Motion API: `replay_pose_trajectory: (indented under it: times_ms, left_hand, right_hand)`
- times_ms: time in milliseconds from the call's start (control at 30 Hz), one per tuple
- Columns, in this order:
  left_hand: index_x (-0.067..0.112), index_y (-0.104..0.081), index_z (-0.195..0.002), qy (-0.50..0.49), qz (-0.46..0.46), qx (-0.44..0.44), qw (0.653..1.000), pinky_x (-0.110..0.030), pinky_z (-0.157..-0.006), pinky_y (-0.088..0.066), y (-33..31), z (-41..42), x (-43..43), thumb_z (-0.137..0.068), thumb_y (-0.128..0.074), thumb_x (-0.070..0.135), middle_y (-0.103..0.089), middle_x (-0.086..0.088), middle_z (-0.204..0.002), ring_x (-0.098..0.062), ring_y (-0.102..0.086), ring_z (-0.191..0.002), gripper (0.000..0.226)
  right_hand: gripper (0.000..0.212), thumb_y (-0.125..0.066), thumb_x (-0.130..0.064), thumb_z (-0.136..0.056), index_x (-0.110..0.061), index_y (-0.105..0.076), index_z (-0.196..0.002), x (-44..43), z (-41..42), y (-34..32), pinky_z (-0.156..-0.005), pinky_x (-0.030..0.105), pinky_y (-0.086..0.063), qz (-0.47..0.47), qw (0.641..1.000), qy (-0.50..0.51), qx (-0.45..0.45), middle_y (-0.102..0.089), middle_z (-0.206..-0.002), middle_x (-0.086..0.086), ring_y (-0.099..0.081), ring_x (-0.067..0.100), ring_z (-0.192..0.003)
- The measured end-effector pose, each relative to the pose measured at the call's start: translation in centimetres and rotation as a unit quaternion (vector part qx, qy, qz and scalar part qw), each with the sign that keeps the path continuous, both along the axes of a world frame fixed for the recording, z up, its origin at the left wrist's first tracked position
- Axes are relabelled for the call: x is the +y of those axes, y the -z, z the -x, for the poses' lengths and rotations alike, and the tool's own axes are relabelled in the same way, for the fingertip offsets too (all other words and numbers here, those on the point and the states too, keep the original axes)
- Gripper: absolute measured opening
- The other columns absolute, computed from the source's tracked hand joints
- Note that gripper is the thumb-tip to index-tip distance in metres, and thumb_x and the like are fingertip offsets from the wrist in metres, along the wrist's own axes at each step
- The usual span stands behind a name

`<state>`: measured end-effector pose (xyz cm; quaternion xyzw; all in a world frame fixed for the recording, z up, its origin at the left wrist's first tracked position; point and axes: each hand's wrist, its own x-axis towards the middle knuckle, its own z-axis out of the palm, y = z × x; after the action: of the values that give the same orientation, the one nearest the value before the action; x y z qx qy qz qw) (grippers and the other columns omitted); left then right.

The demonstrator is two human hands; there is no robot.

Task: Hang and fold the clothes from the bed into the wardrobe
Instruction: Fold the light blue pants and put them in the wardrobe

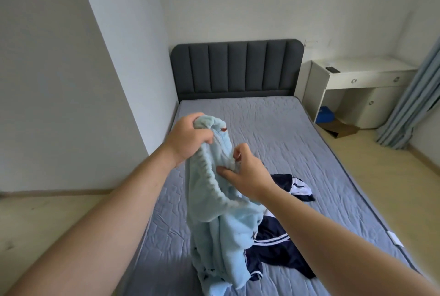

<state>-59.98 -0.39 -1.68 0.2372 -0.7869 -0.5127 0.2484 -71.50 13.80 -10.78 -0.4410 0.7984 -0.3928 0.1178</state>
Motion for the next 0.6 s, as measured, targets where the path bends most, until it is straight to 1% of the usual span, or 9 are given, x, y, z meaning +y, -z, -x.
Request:
replay_pose_trajectory:
  times_ms: [67, 133, 167, 267, 333, 400, 467, 533, 600]
  left_hand:
    - [0.007, -0.062, -0.075, -0.025, -0.011, 0.039, 0.999, -0.04, -0.069, -0.045, -1.4, 0.1, -0.7, -0.054, -0.059, 0.015, -0.06, -0.005, -0.071, -0.023, -0.055, -0.072, 0.023]
    - [-0.004, -0.065, -0.089, -0.058, -0.023, 0.079, 0.995, -0.051, -0.083, -0.052, -3.0, 0.4, -2.1, -0.054, -0.056, 0.014, -0.068, -0.023, -0.093, -0.037, -0.063, -0.088, 0.04]
    - [-0.004, -0.067, -0.089, -0.07, -0.031, 0.104, 0.992, -0.052, -0.088, -0.053, -3.8, 0.5, -2.8, -0.055, -0.054, 0.012, -0.069, -0.027, -0.098, -0.037, -0.065, -0.093, 0.04]
    - [0.014, -0.073, -0.067, -0.093, -0.059, 0.188, 0.976, -0.032, -0.077, -0.055, -5.9, 0.3, -4.8, -0.059, -0.049, 0.006, -0.075, -0.01, -0.081, -0.021, -0.069, -0.083, 0.026]
    - [0.019, -0.071, -0.06, -0.122, -0.053, 0.221, 0.966, -0.026, -0.075, -0.053, -7.2, 0.1, -6.4, -0.061, -0.048, 0.004, -0.074, -0.002, -0.076, -0.018, -0.07, -0.08, 0.027]
    - [0.021, -0.07, -0.057, -0.161, -0.041, 0.235, 0.958, -0.023, -0.071, -0.052, -8.5, -0.2, -8.3, -0.061, -0.049, 0.006, -0.073, 0.002, -0.071, -0.014, -0.069, -0.074, 0.027]
    - [0.021, -0.07, -0.059, -0.196, -0.035, 0.227, 0.953, -0.023, -0.064, -0.049, -9.8, -0.3, -9.9, -0.059, -0.051, 0.01, -0.068, 0.005, -0.064, -0.014, -0.064, -0.065, 0.022]
    - [0.021, -0.067, -0.065, -0.224, -0.004, 0.175, 0.959, -0.027, -0.063, -0.045, -10.9, -0.2, -11.1, -0.057, -0.053, 0.017, -0.062, 0.004, -0.062, -0.019, -0.057, -0.065, 0.016]
    - [0.021, -0.064, -0.067, -0.228, 0.062, 0.112, 0.965, -0.029, -0.061, -0.042, -11.8, 0.1, -11.8, -0.058, -0.053, 0.022, -0.06, 0.006, -0.063, -0.018, -0.055, -0.065, 0.014]
  right_hand:
    - [0.049, -0.072, -0.05, -0.081, -0.029, -0.031, -0.096, 0.2, 0.5, 0.2, -0.058, 0.035, -0.041, -0.001, 1.0, -0.002, 0.021, -0.056, -0.084, -0.008, -0.055, 0.02, -0.071]
    - [0.042, -0.069, -0.039, -0.087, -0.032, -0.031, -0.104, 0.7, 1.0, 0.4, -0.062, 0.037, -0.046, 0.004, 0.997, -0.024, 0.073, -0.056, -0.103, -0.008, -0.057, 0.024, -0.077]
    - [0.04, -0.066, -0.03, -0.089, -0.033, -0.033, -0.112, 1.0, 1.3, 0.4, -0.062, 0.038, -0.048, -0.001, 0.993, -0.043, 0.114, -0.052, -0.111, -0.006, -0.057, 0.026, -0.077]
    - [0.047, -0.055, -0.014, -0.089, -0.036, -0.045, -0.129, 1.4, 2.8, -0.2, -0.052, 0.033, -0.039, -0.08, 0.951, -0.099, 0.282, -0.045, -0.112, -0.001, -0.048, 0.025, -0.071]
    - [0.044, -0.057, -0.018, -0.087, -0.034, -0.053, -0.129, 1.4, 4.2, -1.7, -0.056, 0.032, -0.037, -0.147, 0.93, -0.096, 0.322, -0.045, -0.114, 0.0, -0.047, 0.023, -0.078]
    - [0.043, -0.059, -0.024, -0.085, -0.037, -0.053, -0.126, 1.1, 5.9, -4.0, -0.059, 0.033, -0.04, -0.19, 0.927, -0.053, 0.32, -0.044, -0.113, -0.001, -0.051, 0.024, -0.082]
    - [0.043, -0.058, -0.026, -0.084, -0.039, -0.05, -0.124, 0.7, 7.7, -7.0, -0.059, 0.034, -0.043, -0.205, 0.936, 0.016, 0.287, -0.043, -0.108, -0.002, -0.049, 0.023, -0.074]
    - [0.044, -0.054, -0.021, -0.084, -0.038, -0.053, -0.125, 0.2, 9.7, -10.3, -0.061, 0.034, -0.047, -0.19, 0.951, 0.064, 0.234, -0.048, -0.107, -0.002, -0.051, 0.02, -0.074]
    - [0.038, -0.054, -0.014, -0.085, -0.036, -0.058, -0.117, -0.7, 11.1, -13.2, -0.059, 0.031, -0.051, -0.159, 0.969, 0.081, 0.169, -0.059, -0.104, 0.0, -0.057, 0.017, -0.072]
